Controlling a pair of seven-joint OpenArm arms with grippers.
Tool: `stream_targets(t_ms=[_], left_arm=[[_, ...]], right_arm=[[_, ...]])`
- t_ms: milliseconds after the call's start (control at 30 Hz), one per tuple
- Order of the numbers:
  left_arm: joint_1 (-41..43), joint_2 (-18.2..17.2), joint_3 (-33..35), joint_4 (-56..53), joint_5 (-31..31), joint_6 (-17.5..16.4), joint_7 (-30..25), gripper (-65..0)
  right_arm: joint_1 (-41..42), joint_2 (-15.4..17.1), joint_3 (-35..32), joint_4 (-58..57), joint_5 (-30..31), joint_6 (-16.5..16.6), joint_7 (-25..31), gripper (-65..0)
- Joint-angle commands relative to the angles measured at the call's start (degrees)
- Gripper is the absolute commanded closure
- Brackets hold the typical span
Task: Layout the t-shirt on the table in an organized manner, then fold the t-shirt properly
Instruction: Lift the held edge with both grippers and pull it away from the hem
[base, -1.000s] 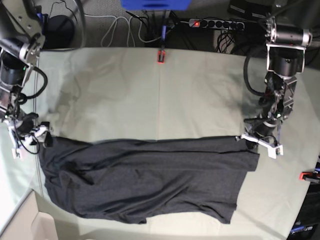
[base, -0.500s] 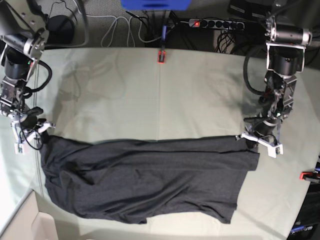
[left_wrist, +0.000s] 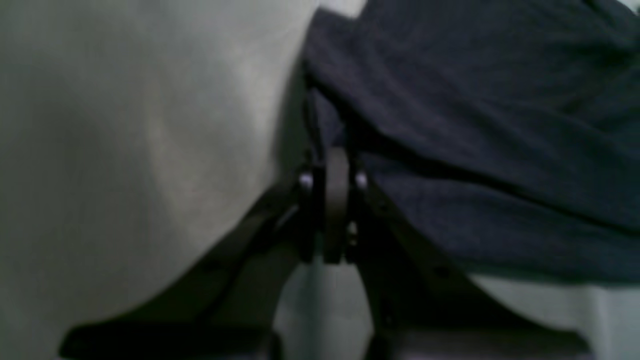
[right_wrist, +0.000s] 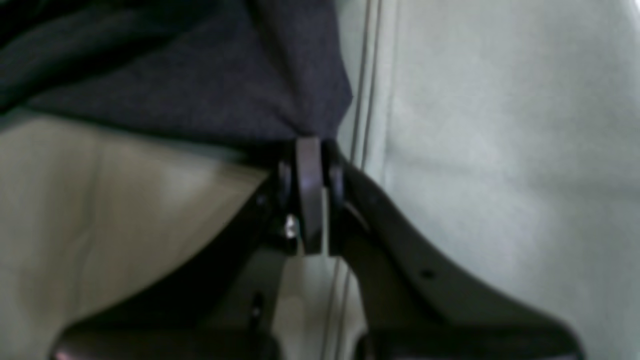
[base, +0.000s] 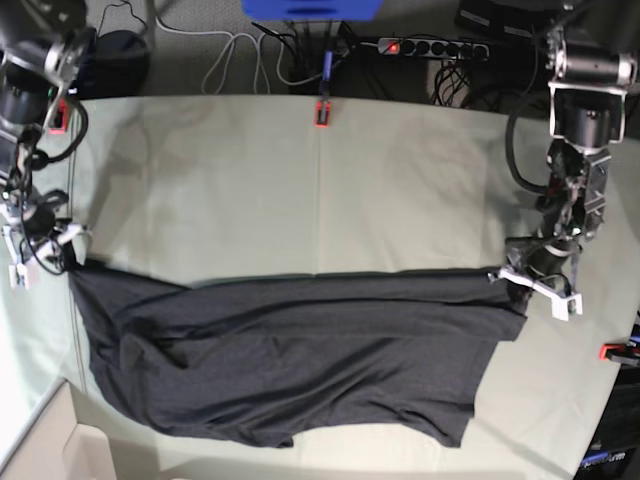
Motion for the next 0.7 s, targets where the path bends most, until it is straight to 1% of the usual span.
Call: stream_targets(t_ms=[0, 100, 133, 200, 233, 267, 433, 500, 567, 667], left_arm=[[-0.36, -1.25, -1.41, 2.9, -0.28, 0.05, -0.01, -0.1], [2.37, -1.07, -6.68, 7.73, -0.28, 0.05, 3.77, -0.1], [3.16, -0.99, -8.88, 9.32, -0.19, -0.13, 5.18, -0.1], [4.57, -0.9, -12.22, 11.42, 0.16, -0.22, 7.46, -0.1], [5.18, -0.9, -13.45, 12.3, 0.25, -0.22, 8.6, -0.1], [5.71, -0.9, -14.6, 13.1, 0.16, -0.3, 9.84, -0.1], [9.75, -1.07, -18.99, 19.69, -0.19, -0.3, 14.14, -0.1], [11.69, -0.99, -21.01, 23.56, -0.19, -0.3, 16.34, -0.1], [13.01, -0.99, -22.77, 26.81, -0.19, -0.04, 18.89, -0.1], [14.76, -0.9, -25.85, 31.47, -0.28, -0.04, 24.87, -0.1]], right_arm=[[-0.11, 1.31, 0.28, 2.56, 0.74, 0.04, 1.42, 0.0], [-3.54, 0.87, 0.63, 6.78, 0.74, 0.04, 1.42, 0.0], [-4.5, 0.26, 1.69, 8.1, 0.74, 0.22, 1.42, 0.0], [-6.0, -0.44, 4.68, 10.47, 0.74, 2.72, 1.42, 0.0], [-6.35, -0.62, 6.43, 11.26, 0.66, 2.72, 1.25, 0.0], [-6.53, -1.23, 8.02, 11.79, 0.48, 2.72, 0.37, 0.0], [-7.93, -1.67, 15.84, 16.1, 0.39, 2.72, -6.14, 0.0], [-9.25, -1.85, 17.07, 19.09, 0.39, 2.72, -7.54, 0.0], [-11.54, -3.08, 17.25, 22.52, 0.48, 2.72, -8.33, 0.0], [-15.32, -3.87, 17.07, 28.41, 0.48, 2.72, -8.51, 0.0]])
